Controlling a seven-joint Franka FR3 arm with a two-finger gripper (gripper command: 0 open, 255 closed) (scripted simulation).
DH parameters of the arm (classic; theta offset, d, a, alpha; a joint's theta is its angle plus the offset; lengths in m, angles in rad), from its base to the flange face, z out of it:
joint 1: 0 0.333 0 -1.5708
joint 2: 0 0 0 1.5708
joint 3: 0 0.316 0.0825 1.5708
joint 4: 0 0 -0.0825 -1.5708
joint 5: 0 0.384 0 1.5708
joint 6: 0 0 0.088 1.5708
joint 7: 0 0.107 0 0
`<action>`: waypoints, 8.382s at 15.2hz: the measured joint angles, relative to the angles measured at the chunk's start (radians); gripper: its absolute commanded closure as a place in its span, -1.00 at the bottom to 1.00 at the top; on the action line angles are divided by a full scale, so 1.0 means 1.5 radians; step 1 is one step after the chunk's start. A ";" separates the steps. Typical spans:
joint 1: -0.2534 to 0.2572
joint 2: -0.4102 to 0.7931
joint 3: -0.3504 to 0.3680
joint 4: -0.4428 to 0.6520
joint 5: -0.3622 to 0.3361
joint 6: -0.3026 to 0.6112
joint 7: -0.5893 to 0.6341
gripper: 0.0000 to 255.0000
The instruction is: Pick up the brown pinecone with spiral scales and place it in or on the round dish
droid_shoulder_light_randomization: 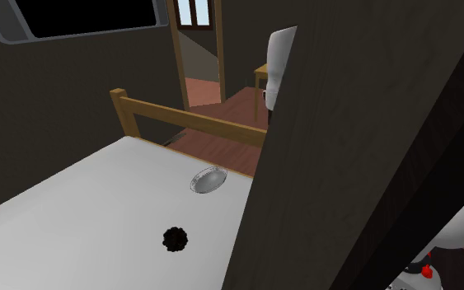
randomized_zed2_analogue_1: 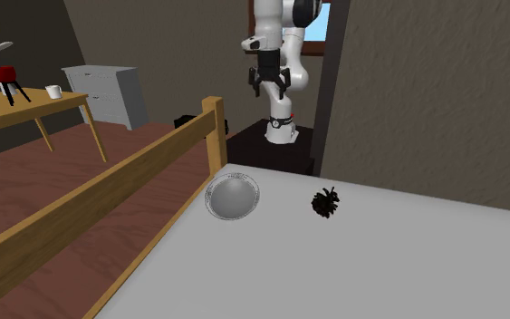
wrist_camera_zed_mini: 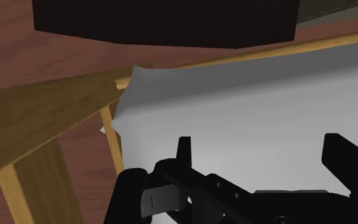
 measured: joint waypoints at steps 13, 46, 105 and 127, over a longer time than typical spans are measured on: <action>0.030 0.276 0.130 0.100 -0.028 0.231 0.141 -1.00; 0.148 0.698 0.142 0.395 -0.290 0.401 0.382 1.00; -0.087 0.551 0.080 0.383 -0.143 0.266 -0.001 1.00; -0.081 0.601 0.072 0.346 -0.165 0.352 0.014 -1.00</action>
